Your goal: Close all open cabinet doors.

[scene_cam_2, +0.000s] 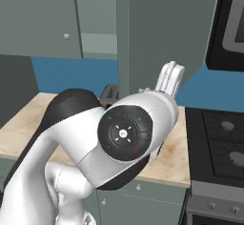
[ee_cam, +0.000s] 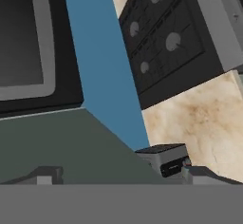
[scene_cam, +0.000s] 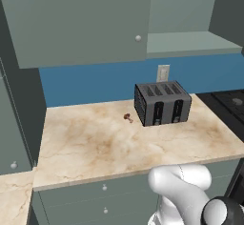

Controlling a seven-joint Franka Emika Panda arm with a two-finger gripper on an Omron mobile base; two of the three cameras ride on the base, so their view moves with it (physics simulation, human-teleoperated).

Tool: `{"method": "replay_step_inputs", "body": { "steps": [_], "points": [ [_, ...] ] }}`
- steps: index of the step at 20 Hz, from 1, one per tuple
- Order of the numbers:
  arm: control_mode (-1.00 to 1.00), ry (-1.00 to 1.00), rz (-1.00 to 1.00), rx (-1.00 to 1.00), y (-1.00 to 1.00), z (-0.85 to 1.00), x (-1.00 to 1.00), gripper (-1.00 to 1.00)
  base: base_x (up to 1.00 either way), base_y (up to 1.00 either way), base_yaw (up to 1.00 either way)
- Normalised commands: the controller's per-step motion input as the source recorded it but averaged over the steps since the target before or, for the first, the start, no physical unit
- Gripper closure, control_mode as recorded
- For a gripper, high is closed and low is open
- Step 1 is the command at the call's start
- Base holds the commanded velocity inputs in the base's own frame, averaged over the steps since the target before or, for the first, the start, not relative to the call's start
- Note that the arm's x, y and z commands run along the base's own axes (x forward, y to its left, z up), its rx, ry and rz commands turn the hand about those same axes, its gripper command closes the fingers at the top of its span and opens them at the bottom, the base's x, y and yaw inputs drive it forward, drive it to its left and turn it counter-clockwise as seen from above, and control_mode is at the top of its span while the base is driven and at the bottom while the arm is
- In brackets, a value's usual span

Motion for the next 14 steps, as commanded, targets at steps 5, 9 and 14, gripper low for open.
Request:
{"method": "replay_step_inputs", "body": {
  "steps": [5, 9, 14],
  "points": [
    [-1.00, -0.04, 0.14, 0.10, -0.08, 0.00, 0.09, -1.00, 0.00, 0.00, 0.00],
    [-1.00, -0.03, 0.15, 0.11, -0.09, 0.00, 0.15, -1.00, 0.00, 0.00, 0.00],
    [-1.00, -0.04, 0.14, 0.09, -0.06, 0.00, 0.19, -1.00, 0.00, 0.00, 0.00]
  ]
}}
